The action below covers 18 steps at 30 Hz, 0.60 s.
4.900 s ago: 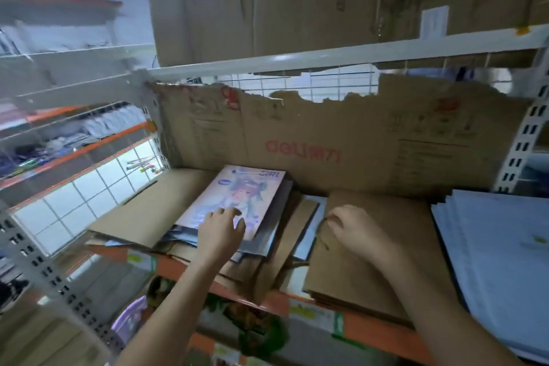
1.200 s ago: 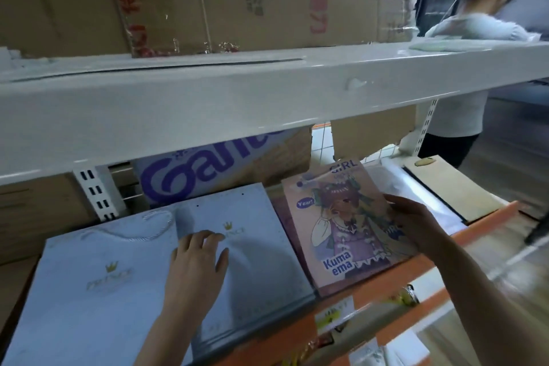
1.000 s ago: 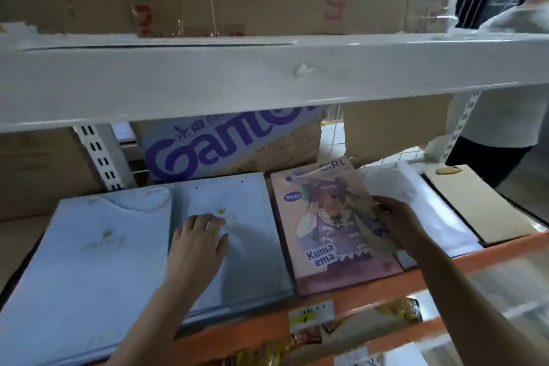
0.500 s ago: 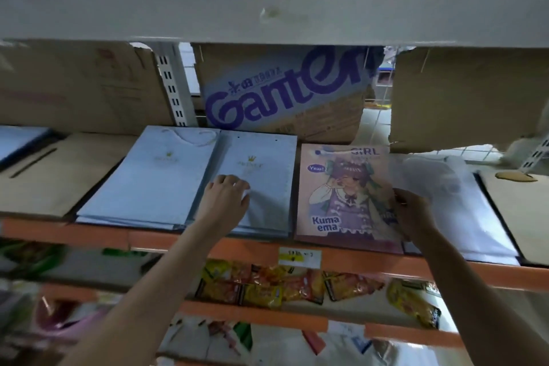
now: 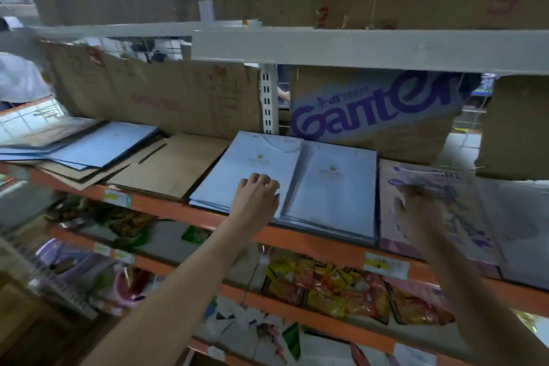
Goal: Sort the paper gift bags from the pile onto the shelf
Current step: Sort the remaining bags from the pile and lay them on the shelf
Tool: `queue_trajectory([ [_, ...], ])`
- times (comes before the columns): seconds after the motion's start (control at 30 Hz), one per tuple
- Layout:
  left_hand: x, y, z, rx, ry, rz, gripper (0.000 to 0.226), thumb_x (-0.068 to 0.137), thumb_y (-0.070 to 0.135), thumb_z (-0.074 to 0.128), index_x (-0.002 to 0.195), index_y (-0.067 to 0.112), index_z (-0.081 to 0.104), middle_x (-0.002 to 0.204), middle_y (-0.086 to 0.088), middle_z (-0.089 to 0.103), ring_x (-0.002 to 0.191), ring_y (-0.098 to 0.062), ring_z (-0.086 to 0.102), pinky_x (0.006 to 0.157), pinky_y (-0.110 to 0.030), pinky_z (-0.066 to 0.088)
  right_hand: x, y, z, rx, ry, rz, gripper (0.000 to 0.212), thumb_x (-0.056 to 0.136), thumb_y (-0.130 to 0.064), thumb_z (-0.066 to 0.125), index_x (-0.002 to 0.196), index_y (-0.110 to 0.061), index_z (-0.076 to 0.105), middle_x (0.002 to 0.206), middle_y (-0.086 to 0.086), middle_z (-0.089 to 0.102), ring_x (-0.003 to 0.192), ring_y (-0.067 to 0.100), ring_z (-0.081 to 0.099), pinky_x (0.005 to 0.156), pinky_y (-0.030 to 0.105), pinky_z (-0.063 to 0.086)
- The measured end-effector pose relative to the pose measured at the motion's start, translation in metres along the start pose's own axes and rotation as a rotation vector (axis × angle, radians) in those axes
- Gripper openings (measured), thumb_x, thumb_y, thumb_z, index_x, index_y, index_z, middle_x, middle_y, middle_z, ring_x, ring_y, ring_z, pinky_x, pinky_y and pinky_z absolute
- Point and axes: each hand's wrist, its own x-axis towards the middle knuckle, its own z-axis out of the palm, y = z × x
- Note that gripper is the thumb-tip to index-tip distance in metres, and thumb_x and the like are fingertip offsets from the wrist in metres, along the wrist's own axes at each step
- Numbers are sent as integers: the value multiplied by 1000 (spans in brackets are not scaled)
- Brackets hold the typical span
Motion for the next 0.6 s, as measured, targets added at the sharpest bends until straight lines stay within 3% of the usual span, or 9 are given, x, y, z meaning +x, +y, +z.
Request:
queue_trajectory([
  [0.1, -22, -58, -10, 5, 1, -37, 36, 98, 31, 37, 130, 18, 49, 134, -2, 49, 125, -22, 40, 99, -34, 32, -5, -92, 13, 145, -33, -92, 35, 96, -16, 40, 125, -1, 54, 129, 19, 52, 120, 36, 47, 97, 44, 41],
  [0.17, -38, -100, -16, 12, -1, -83, 36, 98, 32, 37, 130, 19, 48, 135, -3, 48, 126, -22, 39, 100, -34, 33, -9, -151, 27, 206, -70, -136, 36, 97, -16, 39, 131, -5, 49, 135, 14, 47, 127, 30, 39, 103, 40, 35],
  [0.47, -110, -280, -19, 74, -32, -376, 35, 96, 33, 41, 127, 21, 50, 132, -2, 50, 126, -24, 40, 99, -37, 34, -26, -368, 101, 363, -223, -430, 33, 95, -16, 42, 124, -6, 55, 126, 12, 54, 117, 25, 48, 97, 30, 37],
  [0.6, -132, -355, -7, 82, -45, -490, 34, 96, 32, 40, 126, 20, 52, 129, -2, 53, 122, -25, 43, 96, -36, 36, -12, -448, 130, 373, -321, -521, 30, 95, -19, 41, 118, -7, 57, 117, 13, 56, 108, 28, 52, 88, 32, 41],
])
